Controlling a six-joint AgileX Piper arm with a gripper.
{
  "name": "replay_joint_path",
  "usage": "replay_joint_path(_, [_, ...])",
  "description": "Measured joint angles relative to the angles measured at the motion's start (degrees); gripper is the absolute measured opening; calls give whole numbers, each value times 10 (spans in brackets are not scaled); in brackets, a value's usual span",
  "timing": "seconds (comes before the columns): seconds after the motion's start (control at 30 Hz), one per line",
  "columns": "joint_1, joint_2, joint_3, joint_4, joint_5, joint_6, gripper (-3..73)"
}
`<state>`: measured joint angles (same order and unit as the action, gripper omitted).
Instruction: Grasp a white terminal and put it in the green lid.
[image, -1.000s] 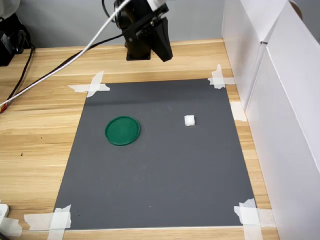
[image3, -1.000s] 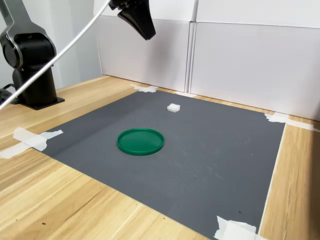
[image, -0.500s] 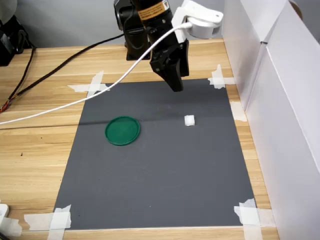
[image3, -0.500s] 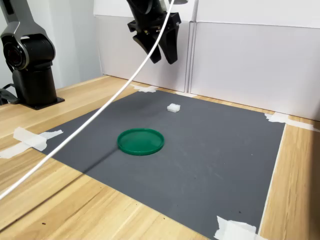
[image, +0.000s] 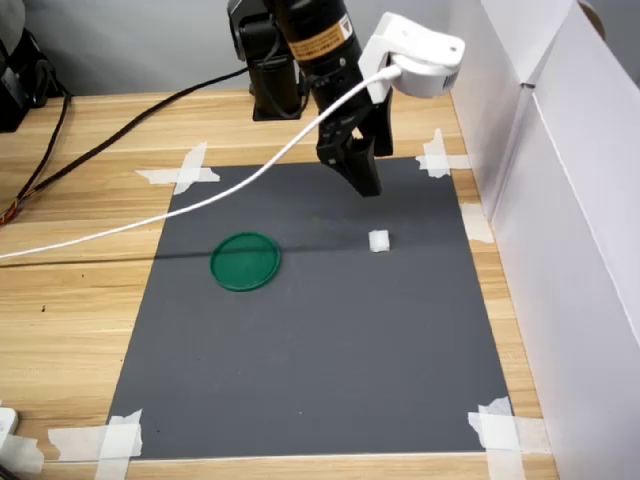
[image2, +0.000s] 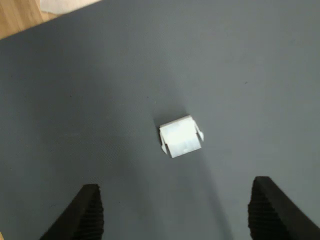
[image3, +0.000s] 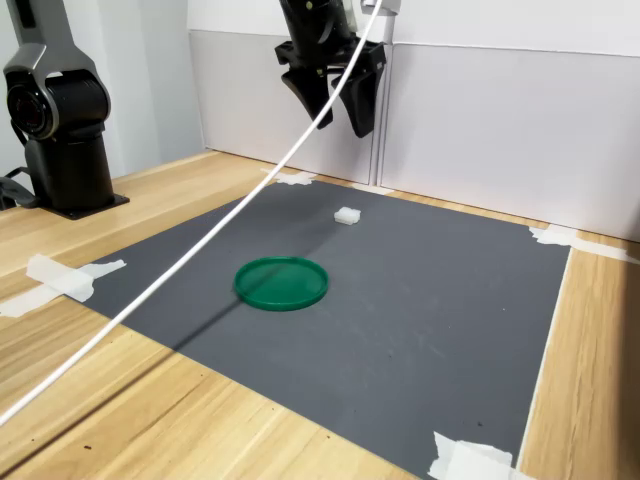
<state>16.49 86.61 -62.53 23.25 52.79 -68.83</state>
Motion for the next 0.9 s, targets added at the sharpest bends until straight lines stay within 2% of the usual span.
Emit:
replay_joint_path(0.3, [1, 46, 0, -2, -19, 1, 714])
replay_joint_path(0.4, [19, 54, 2, -28, -35, 20, 705])
replay_joint_path(0.5, [43, 59, 4, -59, -48, 75, 698])
replay_joint_path(0.8, [67, 75, 4, -104, -64, 151, 685])
replay_joint_path(0.9, [71, 86, 4, -108, -77, 159, 683])
